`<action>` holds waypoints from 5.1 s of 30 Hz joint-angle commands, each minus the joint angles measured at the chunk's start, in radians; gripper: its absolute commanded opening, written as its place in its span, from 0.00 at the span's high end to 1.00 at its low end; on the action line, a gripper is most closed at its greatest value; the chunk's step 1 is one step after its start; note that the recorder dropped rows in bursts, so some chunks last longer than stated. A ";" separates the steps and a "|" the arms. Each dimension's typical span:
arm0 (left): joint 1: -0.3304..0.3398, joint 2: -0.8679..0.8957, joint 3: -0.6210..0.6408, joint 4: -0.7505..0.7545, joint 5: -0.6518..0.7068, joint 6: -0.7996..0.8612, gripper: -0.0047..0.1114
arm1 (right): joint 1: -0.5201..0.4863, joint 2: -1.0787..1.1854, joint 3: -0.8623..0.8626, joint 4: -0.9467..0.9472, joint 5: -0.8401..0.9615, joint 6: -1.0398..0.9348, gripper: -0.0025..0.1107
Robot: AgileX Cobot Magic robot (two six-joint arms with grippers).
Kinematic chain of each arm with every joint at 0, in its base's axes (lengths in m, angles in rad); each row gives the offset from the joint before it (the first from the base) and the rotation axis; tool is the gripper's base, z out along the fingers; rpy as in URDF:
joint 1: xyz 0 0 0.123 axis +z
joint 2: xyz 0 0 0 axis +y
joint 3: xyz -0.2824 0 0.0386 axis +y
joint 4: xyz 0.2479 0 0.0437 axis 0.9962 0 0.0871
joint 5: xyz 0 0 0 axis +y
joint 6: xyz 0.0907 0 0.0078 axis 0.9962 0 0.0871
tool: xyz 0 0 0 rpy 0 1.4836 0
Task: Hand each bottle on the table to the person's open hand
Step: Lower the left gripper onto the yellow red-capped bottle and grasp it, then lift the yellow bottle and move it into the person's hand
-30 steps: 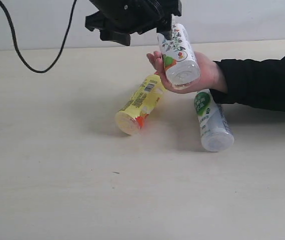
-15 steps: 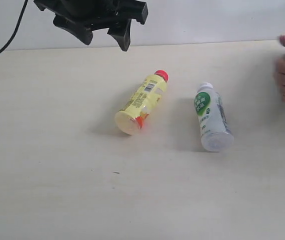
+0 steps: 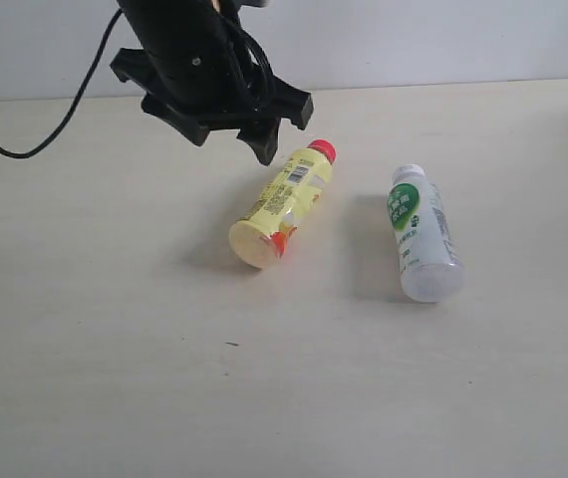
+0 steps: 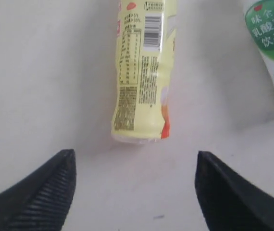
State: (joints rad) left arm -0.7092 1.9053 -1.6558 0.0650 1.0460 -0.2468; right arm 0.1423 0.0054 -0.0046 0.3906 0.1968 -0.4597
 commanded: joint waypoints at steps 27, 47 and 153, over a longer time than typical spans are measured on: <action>-0.010 0.278 0.005 0.061 -0.397 0.060 0.38 | 0.003 -0.005 0.005 0.002 -0.003 0.001 0.98; -0.010 0.334 0.005 0.062 -0.357 0.060 0.38 | 0.003 -0.005 0.005 0.002 -0.003 0.001 0.98; -0.153 0.133 -0.026 0.001 -0.402 -0.318 0.96 | 0.003 -0.005 0.005 0.002 -0.003 0.001 0.98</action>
State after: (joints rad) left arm -0.8578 2.0172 -1.6584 0.0868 0.6703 -0.5389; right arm 0.1423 0.0054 -0.0046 0.3906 0.1968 -0.4597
